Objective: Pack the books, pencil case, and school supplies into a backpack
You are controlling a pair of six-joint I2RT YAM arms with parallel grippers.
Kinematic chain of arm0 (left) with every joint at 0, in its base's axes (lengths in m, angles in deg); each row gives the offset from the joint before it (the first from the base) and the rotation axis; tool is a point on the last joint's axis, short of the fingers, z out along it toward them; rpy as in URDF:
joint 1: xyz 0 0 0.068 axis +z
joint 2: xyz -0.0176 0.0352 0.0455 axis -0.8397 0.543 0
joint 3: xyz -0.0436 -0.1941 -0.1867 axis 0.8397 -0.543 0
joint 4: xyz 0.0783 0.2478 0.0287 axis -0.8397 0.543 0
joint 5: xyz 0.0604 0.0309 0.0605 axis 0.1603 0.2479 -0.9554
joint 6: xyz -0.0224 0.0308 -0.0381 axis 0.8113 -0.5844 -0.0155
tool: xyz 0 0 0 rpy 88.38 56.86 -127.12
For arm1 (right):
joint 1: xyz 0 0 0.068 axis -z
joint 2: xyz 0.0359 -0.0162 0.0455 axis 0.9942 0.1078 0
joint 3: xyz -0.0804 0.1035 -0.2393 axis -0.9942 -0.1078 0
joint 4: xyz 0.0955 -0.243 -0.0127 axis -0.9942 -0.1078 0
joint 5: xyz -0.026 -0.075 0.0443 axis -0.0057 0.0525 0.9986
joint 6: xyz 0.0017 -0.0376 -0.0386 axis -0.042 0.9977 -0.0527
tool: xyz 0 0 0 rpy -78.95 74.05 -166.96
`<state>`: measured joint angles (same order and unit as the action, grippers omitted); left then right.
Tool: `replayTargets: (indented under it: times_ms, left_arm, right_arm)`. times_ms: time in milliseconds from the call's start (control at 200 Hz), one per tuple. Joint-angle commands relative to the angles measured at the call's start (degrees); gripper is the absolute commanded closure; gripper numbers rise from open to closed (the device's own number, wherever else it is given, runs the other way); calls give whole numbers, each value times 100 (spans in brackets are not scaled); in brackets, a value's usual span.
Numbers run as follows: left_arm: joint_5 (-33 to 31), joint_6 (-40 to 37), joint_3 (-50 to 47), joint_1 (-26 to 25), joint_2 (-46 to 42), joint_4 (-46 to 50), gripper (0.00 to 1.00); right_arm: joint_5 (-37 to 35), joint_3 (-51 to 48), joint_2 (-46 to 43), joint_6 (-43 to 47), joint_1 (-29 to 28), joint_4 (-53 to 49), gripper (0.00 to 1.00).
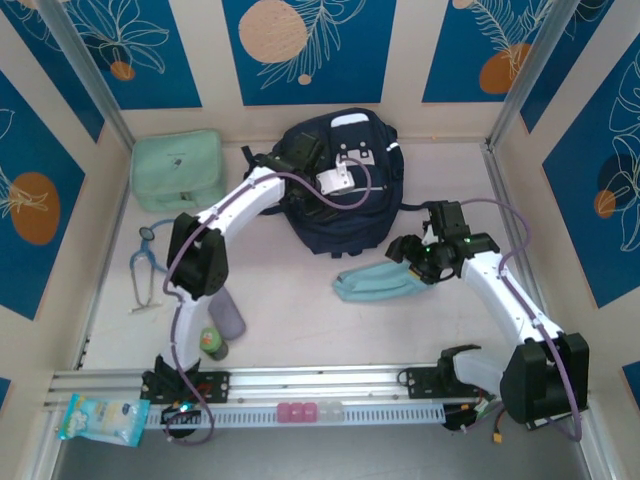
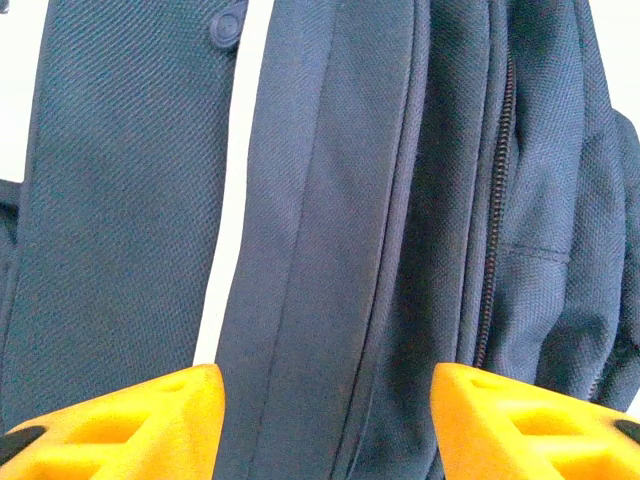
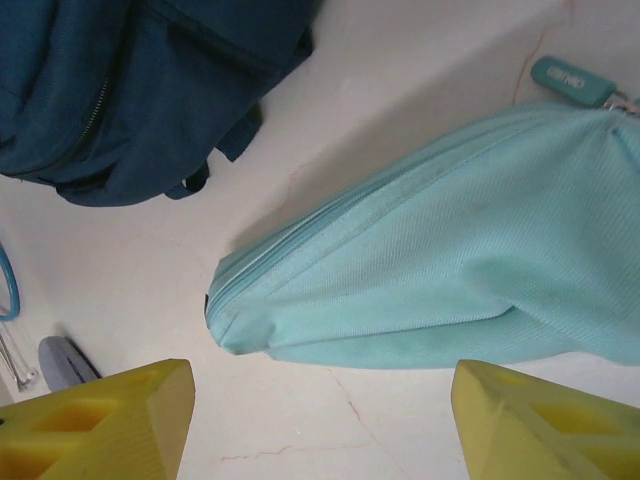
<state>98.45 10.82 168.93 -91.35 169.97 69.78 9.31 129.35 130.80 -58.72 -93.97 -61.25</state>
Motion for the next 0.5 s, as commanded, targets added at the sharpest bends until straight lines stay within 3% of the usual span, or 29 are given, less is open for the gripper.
replayTargets:
  times_ms: [0,140,495]
  left_arm:
    - [466,-489,463,27,282,877,41]
    - [528,-533,623,23,527,859,42]
    - [-335,-560,970,23,957,492,63]
  right_arm:
    - [262,-95,-46,-281,13,71,30]
    - [324,-60,-50,-361,13,115,30]
    - [431,-40,-16,-510,22,210,30]
